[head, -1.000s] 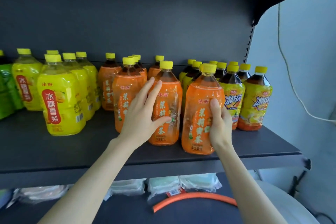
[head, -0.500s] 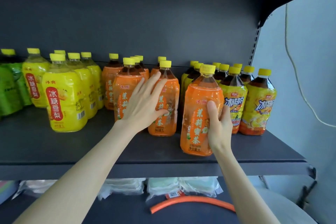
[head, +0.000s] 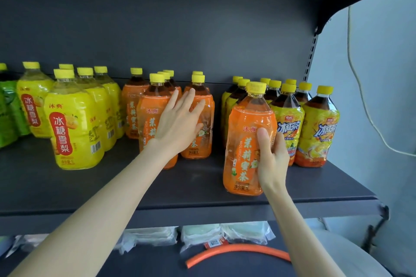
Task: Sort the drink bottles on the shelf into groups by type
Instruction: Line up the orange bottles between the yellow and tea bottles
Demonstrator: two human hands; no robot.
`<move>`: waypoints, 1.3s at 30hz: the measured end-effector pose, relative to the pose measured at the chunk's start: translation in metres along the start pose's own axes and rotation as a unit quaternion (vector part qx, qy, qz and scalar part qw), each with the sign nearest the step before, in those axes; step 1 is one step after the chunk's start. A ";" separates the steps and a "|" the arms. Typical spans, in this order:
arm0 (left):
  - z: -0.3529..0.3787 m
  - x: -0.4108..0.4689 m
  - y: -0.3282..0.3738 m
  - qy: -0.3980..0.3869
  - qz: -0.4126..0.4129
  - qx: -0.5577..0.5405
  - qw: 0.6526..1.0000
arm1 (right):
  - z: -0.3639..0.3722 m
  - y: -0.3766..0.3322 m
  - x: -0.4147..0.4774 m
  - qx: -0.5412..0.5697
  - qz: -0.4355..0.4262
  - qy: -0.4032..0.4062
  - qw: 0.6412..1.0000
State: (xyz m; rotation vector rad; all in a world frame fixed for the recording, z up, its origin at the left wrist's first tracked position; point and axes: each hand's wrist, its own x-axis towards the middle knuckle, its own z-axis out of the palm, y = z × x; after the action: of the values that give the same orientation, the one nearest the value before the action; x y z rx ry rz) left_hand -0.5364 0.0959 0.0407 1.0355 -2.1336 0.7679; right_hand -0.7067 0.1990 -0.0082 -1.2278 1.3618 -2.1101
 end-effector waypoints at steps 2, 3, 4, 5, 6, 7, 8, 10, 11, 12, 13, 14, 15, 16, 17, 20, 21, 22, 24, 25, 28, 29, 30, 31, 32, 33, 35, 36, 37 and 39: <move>-0.011 -0.013 0.001 0.070 -0.036 -0.162 0.984 | 0.004 0.001 -0.003 -0.002 -0.010 0.005 1.000; -0.018 -0.019 0.002 0.096 -0.063 -0.258 0.959 | 0.007 0.002 -0.004 0.000 -0.014 0.001 1.000; -0.025 -0.025 0.003 0.107 -0.087 -0.349 0.927 | 0.012 0.002 -0.007 0.002 -0.016 -0.006 1.000; -0.032 -0.029 0.004 0.098 -0.105 -0.426 0.893 | 0.018 0.004 -0.009 0.003 -0.017 -0.015 1.000; -0.037 -0.031 0.004 0.076 -0.114 -0.479 0.867 | 0.025 0.005 -0.011 0.006 -0.016 -0.025 1.000; -0.041 -0.032 0.003 0.051 -0.112 -0.505 0.855 | 0.033 0.006 -0.014 0.009 -0.013 -0.035 0.999; -0.043 -0.033 0.001 0.028 -0.100 -0.507 0.856 | 0.041 0.006 -0.015 0.013 -0.010 -0.046 0.999; -0.043 -0.033 -0.006 -0.005 -0.075 -0.486 0.871 | 0.057 0.005 -0.017 0.018 -0.002 -0.075 0.997; -0.043 -0.032 -0.010 -0.010 -0.067 -0.468 0.881 | 0.064 0.005 -0.018 0.024 0.008 -0.094 0.995; -0.041 -0.032 -0.013 -0.009 -0.059 -0.446 0.893 | 0.070 0.005 -0.017 0.033 0.019 -0.115 0.993; -0.040 -0.032 -0.016 -0.009 -0.053 -0.423 0.905 | 0.074 0.006 -0.015 0.040 0.029 -0.134 0.990; -0.038 -0.031 -0.019 -0.011 -0.051 -0.400 0.915 | 0.077 0.006 -0.014 0.040 0.035 -0.150 0.987; -0.037 -0.030 -0.022 -0.013 -0.052 -0.376 0.925 | 0.077 0.008 -0.012 0.036 0.040 -0.165 0.985; -0.035 -0.028 -0.026 -0.010 -0.050 -0.340 0.939 | 0.076 0.010 -0.011 0.030 0.041 -0.178 0.983; -0.034 -0.026 -0.030 -0.002 -0.042 -0.290 0.956 | 0.074 0.013 -0.010 0.024 0.039 -0.191 0.981; -0.029 -0.019 -0.038 0.008 -0.001 -0.164 0.986 | 0.066 0.021 -0.004 0.010 0.036 -0.241 0.970; -0.028 -0.017 -0.040 0.006 0.003 -0.149 0.989 | 0.064 0.024 -0.002 0.005 0.041 -0.261 0.964; -0.028 -0.015 -0.040 0.007 0.003 -0.144 0.990 | 0.062 0.026 0.001 0.001 0.047 -0.281 0.959; -0.028 -0.013 -0.040 0.013 -0.002 -0.142 0.990 | 0.060 0.028 0.007 -0.007 0.057 -0.314 0.948; -0.027 -0.012 -0.040 0.017 -0.002 -0.139 0.990 | 0.059 0.029 0.009 -0.011 0.061 -0.326 0.943; -0.022 -0.014 -0.041 0.015 0.006 -0.132 0.991 | 0.059 0.032 0.014 -0.011 0.075 -0.338 0.938; -0.020 -0.015 -0.041 0.017 0.009 -0.128 0.992 | 0.060 0.033 0.016 -0.012 0.076 -0.339 0.938; -0.018 -0.015 -0.042 0.020 0.012 -0.120 0.993 | 0.062 0.035 0.018 -0.016 0.076 -0.339 0.938; -0.016 -0.015 -0.043 0.024 0.016 -0.109 0.994 | 0.063 0.035 0.019 -0.022 0.078 -0.340 0.937; -0.014 -0.014 -0.044 0.026 0.018 -0.099 0.995 | 0.065 0.036 0.020 -0.030 0.078 -0.340 0.937; -0.013 -0.013 -0.044 0.028 0.020 -0.090 0.995 | 0.066 0.036 0.021 -0.037 0.078 -0.340 0.937; -0.009 -0.010 -0.044 0.030 0.026 -0.075 0.996 | 0.068 0.037 0.024 -0.050 0.077 -0.337 0.937; -0.007 -0.009 -0.044 0.030 0.029 -0.068 0.997 | 0.068 0.038 0.025 -0.055 0.077 -0.336 0.937; -0.005 -0.008 -0.045 0.031 0.031 -0.061 0.997 | 0.068 0.037 0.027 -0.057 0.076 -0.338 0.936; -0.002 -0.007 -0.046 0.036 0.035 -0.045 0.998 | 0.069 0.037 0.029 -0.060 0.079 -0.342 0.934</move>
State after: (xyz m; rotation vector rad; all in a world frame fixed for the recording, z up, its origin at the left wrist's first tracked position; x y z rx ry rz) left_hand -0.4948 0.0770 0.0467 0.8773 -2.1329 0.7236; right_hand -0.6733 0.1224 -0.0149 -1.6282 1.2095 -1.3011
